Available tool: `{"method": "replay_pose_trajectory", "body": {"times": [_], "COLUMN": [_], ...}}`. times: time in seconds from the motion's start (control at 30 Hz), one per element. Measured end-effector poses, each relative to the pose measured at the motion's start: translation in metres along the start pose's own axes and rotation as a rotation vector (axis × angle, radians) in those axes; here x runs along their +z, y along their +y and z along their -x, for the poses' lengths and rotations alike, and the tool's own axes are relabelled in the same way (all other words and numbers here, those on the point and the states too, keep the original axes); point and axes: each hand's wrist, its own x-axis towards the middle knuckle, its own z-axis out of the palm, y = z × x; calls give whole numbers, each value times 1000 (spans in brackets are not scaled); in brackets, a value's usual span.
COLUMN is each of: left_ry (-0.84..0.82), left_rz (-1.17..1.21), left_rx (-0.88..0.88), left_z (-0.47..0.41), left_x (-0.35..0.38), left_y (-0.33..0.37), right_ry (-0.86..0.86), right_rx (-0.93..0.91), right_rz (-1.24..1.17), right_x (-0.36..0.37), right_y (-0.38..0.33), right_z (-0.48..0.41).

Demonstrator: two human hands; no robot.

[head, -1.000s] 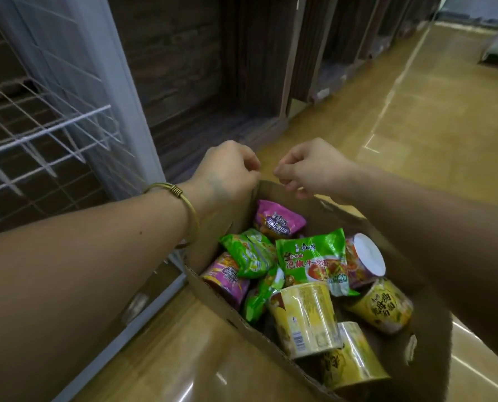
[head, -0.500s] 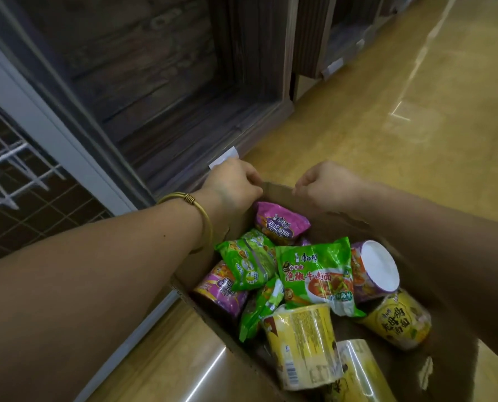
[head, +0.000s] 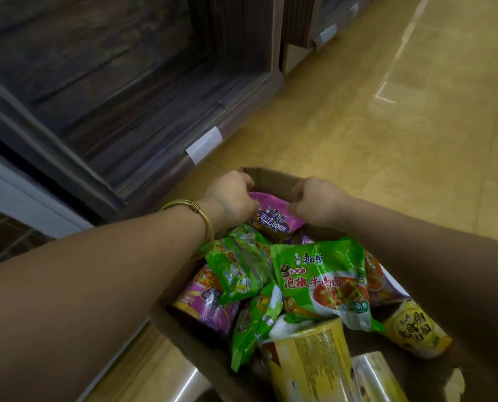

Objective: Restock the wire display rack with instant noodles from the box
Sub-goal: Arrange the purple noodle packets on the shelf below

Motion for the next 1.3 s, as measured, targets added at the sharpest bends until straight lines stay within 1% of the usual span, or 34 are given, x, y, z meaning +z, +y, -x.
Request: {"method": "replay_pose_trajectory", "body": {"times": [0.1, 0.27, 0.47, 0.57, 0.63, 0.7, 0.77, 0.87, 0.97, 1.07, 1.17, 1.23, 1.3], "left_ry": [-22, -15, -69, -78, -85, -63, -7, 74, 81, 55, 24, 5, 20], "left_rz": [-22, -47, -97, -147, -183, -183, -191, -211, -204, -124, 82, 299, 473], "left_rx": [9, 19, 18, 38, 50, 57, 73, 90, 98, 64, -12, -64, -79], "left_z": [-14, -32, -48, -52, -51, -50, -48, -47, -46, -41, -38, -35, -33], "left_x": [15, 35, 47, 54, 60, 66, 69, 66, 62, 55, 47, 40, 30], "left_y": [-9, -25, -34, -38, -41, -43, -45, -45, -44, -40, -35, -33, -31], "right_ry": [-32, -40, -29, -7, -23, -67, -105, -80, -52, -29, -17, 3, 58], "right_rx": [5, -6, -11, -21, -20, -27, -27, 13, 58, 73, 53, 77, 122], "right_rz": [58, 171, 155, 188, 189, 184, 201, 193, 164, 127, 14, -132, -366], "right_x": [11, 28, 48, 57, 64, 70, 76, 76, 68, 56, 40, 29, 20], "right_y": [8, 22, 34, 36, 38, 38, 40, 39, 36, 30, 28, 31, 36], "right_z": [-14, -32, -51, -58, -62, -63, -64, -62, -57, -49, -40, -36, -32]}}
